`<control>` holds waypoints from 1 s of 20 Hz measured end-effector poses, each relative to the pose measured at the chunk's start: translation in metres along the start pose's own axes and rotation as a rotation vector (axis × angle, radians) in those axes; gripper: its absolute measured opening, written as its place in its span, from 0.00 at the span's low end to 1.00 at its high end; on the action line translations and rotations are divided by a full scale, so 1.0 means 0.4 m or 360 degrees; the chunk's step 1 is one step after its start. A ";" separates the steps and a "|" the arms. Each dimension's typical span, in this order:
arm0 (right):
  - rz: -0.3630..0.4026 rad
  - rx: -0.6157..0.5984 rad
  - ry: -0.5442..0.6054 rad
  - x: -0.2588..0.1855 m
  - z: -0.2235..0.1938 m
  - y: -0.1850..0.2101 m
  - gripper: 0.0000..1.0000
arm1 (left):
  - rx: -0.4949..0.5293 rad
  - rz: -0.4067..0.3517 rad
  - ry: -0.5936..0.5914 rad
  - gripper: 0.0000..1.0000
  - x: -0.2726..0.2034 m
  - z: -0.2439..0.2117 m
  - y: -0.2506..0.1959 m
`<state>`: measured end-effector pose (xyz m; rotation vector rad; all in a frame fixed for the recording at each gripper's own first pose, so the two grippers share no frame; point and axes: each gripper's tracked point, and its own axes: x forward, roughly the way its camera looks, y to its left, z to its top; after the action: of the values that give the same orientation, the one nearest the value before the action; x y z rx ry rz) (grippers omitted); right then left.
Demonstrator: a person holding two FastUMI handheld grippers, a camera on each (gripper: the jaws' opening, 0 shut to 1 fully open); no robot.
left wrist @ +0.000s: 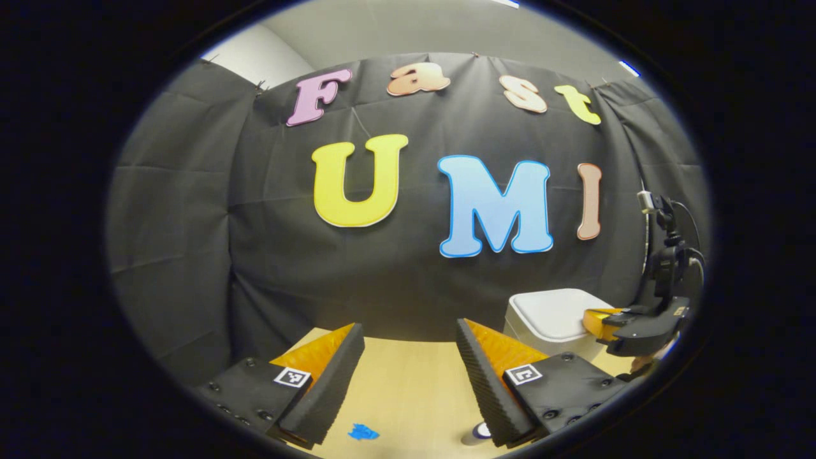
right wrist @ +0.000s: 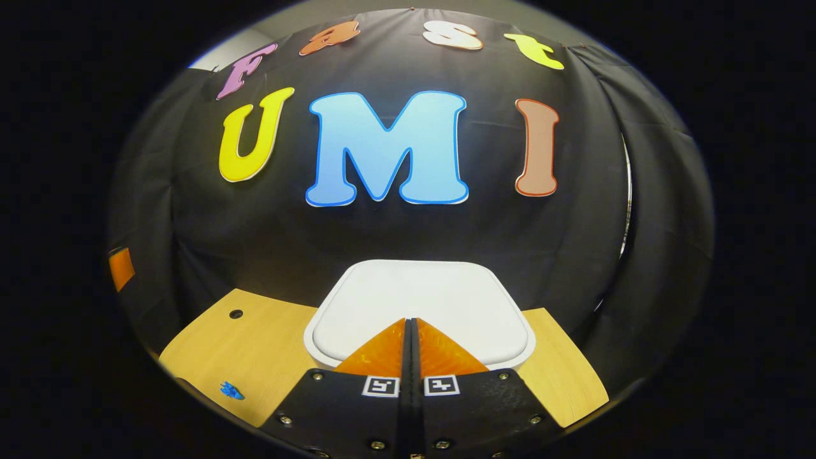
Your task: Press the lid of the desktop garbage bin to open it, pick up the crumpled paper on the desktop and throw it into the bin, then pick up the pop can on the desktop and drop it into the bin, and finally close the garbage bin lid.
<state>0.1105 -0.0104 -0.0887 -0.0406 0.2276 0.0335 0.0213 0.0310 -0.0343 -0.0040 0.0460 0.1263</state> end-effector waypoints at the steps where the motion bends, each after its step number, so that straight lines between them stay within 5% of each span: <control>1: -0.0005 -0.0004 -0.0002 0.001 -0.002 0.001 0.00 | 0.0002 0.0001 -0.0001 0.95 -0.001 0.000 0.001; 20: -0.0019 0.0091 -0.0202 -0.052 0.084 -0.010 0.00 | 0.0028 -0.0013 0.0003 0.95 -0.019 -0.018 0.003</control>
<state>0.0980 -0.0134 -0.0509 0.0169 0.1013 0.0176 0.0133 0.0310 -0.0413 0.0135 0.0491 0.1175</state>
